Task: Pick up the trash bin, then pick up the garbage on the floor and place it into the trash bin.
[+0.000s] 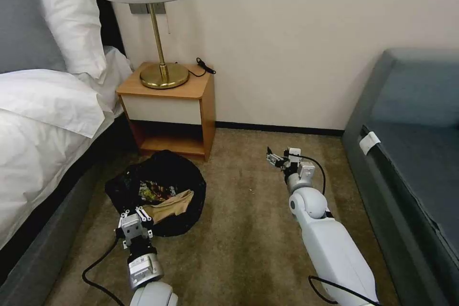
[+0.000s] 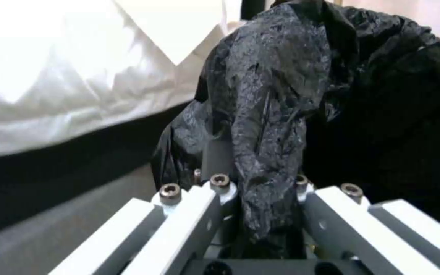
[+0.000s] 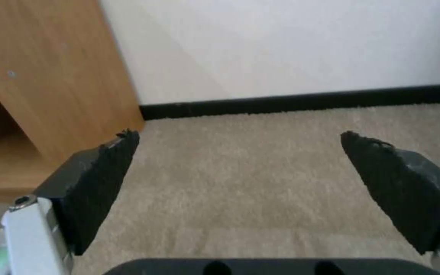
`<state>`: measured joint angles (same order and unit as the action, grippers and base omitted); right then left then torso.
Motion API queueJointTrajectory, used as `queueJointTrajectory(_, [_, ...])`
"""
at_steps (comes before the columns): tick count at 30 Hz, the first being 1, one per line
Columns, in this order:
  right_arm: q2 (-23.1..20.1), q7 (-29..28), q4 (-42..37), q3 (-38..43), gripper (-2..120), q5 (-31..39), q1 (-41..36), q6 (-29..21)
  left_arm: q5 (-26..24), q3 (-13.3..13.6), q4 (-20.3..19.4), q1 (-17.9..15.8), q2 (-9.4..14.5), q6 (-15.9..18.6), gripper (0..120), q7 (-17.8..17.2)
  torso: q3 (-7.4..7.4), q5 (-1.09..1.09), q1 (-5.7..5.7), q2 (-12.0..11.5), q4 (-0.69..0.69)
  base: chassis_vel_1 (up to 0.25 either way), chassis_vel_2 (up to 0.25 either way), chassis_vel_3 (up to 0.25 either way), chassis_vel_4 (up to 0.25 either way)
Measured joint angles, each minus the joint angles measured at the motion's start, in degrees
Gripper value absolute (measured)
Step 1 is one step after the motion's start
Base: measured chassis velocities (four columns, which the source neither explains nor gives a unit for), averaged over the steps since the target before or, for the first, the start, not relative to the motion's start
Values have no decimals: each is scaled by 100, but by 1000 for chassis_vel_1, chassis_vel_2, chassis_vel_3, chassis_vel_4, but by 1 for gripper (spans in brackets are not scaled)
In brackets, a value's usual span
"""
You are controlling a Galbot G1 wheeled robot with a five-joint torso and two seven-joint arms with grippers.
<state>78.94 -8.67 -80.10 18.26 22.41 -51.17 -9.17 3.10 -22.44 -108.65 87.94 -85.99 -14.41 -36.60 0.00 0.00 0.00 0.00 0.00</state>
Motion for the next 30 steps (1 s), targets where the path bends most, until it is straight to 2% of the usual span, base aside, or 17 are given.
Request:
queueJointTrajectory(2, [0, -2, -21, 64, 100, 56, -76, 0, -438, 73, -31, -132, -12, 72, 3, -146, 0, 0, 0, 0, 0, 0, 0, 0, 0])
queueJointTrajectory(3, [0, -2, -21, 64, 100, 56, -76, 0, -438, 73, -31, -132, -12, 72, 3, -146, 0, 0, 0, 0, 0, 0, 0, 0, 0])
queueJointTrajectory(6, [-3, -6, -43, 137, 100, 116, -160, 3, -1101, 149, -68, -349, -79, 56, 3, -425, 0, 0, 0, 0, 0, 0, 0, 0, 0])
queueJointTrajectory(7, [-3, -6, -43, 137, 100, 116, -160, 3, -1101, 149, -68, -349, -79, 56, 3, -425, 0, 0, 0, 0, 0, 0, 0, 0, 0])
queueJointTrajectory(9, [-7, -6, -50, 163, 100, 116, -205, 14, -1705, 173, -121, -499, -119, 22, 3, -512, 0, 0, 0, 0, 0, 0, 0, 0, 0])
queueJointTrajectory(11, [-7, -6, -54, 169, 100, 116, -218, 16, -1872, 173, -133, -543, -132, 11, 3, -525, 0, 0, 0, 0, 0, 0, 0, 0, 0])
queueJointTrajectory(14, [-3, -4, -65, 201, 100, 113, -266, 27, -2823, 99, -140, -818, -175, -66, 3, -542, 0, 0, 0, 0, -1, 0, 0, 0, 0])
queueJointTrajectory(15, [-3, -4, -65, 201, 100, 113, -266, 27, -2823, 99, -140, -818, -175, -66, 3, -542, 0, 0, 0, 0, -1, 0, 0, 0, 0])
queueJointTrajectory(18, [14, 0, -65, 212, 100, 92, -285, 38, -3515, 23, -67, -1012, -178, -66, 3, -522, 0, 0, 0, 0, 0, 0, 0, 0, 0])
queueJointTrajectory(19, [14, 0, -65, 212, 100, 92, -285, 38, -3515, 23, -67, -1012, -178, -66, 3, -522, 0, 0, 0, 0, 0, 0, 0, 0, 0])
queueJointTrajectory(21, [52, 5, -46, 233, 100, 29, -305, 58, -4266, -71, 59, -1204, -181, -65, 3, -458, 0, 0, 0, 0, 0, 0, 0, 0, 0])
queueJointTrajectory(22, [52, 5, -46, 233, 100, 29, -305, 58, -4266, -71, 59, -1204, -181, -65, 3, -458, 0, 0, 0, 0, 0, 0, 0, 0, 0])
queueJointTrajectory(24, [98, 11, -18, 243, 100, -44, -306, 88, -4904, -105, 91, -1287, -173, 0, 3, -417, 0, 0, 0, 0, 0, 0, 0, 0, 0])
queueJointTrajectory(30, [183, 14, 1, 262, 100, -79, -280, 90, -5346, -174, 226, -1366, -152, 68, 3, -417, 0, 0, 0, 0, 0, 0, 0, 0, 0])
